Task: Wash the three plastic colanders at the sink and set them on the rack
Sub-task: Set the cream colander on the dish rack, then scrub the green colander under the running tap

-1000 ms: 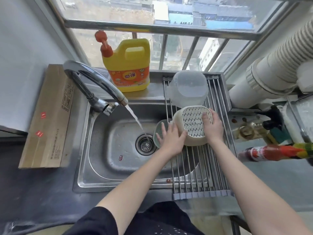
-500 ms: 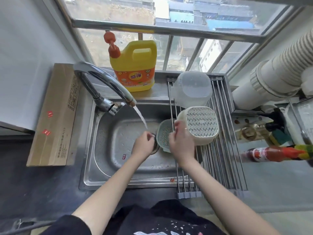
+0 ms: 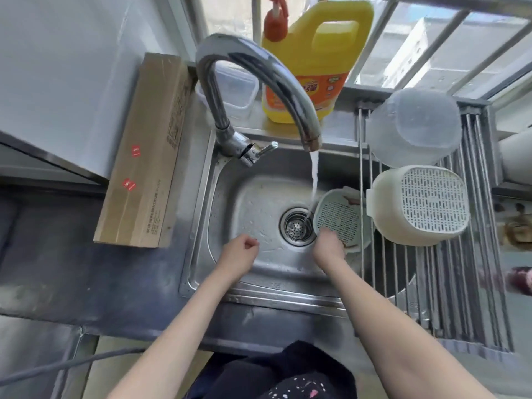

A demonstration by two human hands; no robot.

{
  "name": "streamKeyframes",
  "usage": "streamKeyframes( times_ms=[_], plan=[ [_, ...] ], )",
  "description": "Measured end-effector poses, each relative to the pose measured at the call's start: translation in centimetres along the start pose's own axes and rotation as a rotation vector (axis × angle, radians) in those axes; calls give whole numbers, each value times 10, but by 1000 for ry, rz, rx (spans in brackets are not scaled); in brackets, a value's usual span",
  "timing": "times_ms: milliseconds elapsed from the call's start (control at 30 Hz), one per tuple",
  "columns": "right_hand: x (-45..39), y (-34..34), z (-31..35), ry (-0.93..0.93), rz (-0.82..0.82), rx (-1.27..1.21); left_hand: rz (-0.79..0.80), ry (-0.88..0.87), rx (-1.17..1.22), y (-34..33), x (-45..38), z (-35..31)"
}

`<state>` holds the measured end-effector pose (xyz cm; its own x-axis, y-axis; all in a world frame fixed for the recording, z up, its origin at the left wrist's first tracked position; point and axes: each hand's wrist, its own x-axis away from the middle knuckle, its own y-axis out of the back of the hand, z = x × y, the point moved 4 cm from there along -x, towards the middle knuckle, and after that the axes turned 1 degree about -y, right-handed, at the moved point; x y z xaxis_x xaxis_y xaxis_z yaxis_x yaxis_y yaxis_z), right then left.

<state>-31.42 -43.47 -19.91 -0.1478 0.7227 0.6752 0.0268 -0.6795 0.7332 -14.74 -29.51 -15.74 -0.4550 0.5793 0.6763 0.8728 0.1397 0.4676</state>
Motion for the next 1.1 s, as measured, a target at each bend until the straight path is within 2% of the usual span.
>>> streamKeyframes(
  times_ms=[133, 233, 300, 367, 500, 600, 733, 867, 967, 1100],
  plan=[
    [3, -4, 10, 44, -29, 236, 6, -45, 66, -1, 0, -3],
    [17, -2, 20, 145, -140, 265, 33, -47, 108, 3, 3, 0],
    [28, 9, 23, 160, -234, 137, 44, -39, 138, 10, 7, 1],
    [40, 25, 21, 131, -313, -113, 47, -25, 170, 17, 12, 0],
    [57, 43, 9, -12, -253, -670, 54, -31, 209, 30, 24, -10],
    [77, 59, 9, 52, -292, -758, 57, -41, 251, 37, 33, -20],
    [112, 77, 27, 316, -399, -510, 94, 8, 299, 35, 41, -40],
    [129, 78, 51, 571, -473, -45, 88, 5, 394, 38, 46, -77],
    [141, 78, 60, 721, -531, 202, 26, -40, 193, 40, 50, -99],
    [144, 87, 67, 832, -593, 291, -108, -78, -49, 43, 53, -114]
  ],
)
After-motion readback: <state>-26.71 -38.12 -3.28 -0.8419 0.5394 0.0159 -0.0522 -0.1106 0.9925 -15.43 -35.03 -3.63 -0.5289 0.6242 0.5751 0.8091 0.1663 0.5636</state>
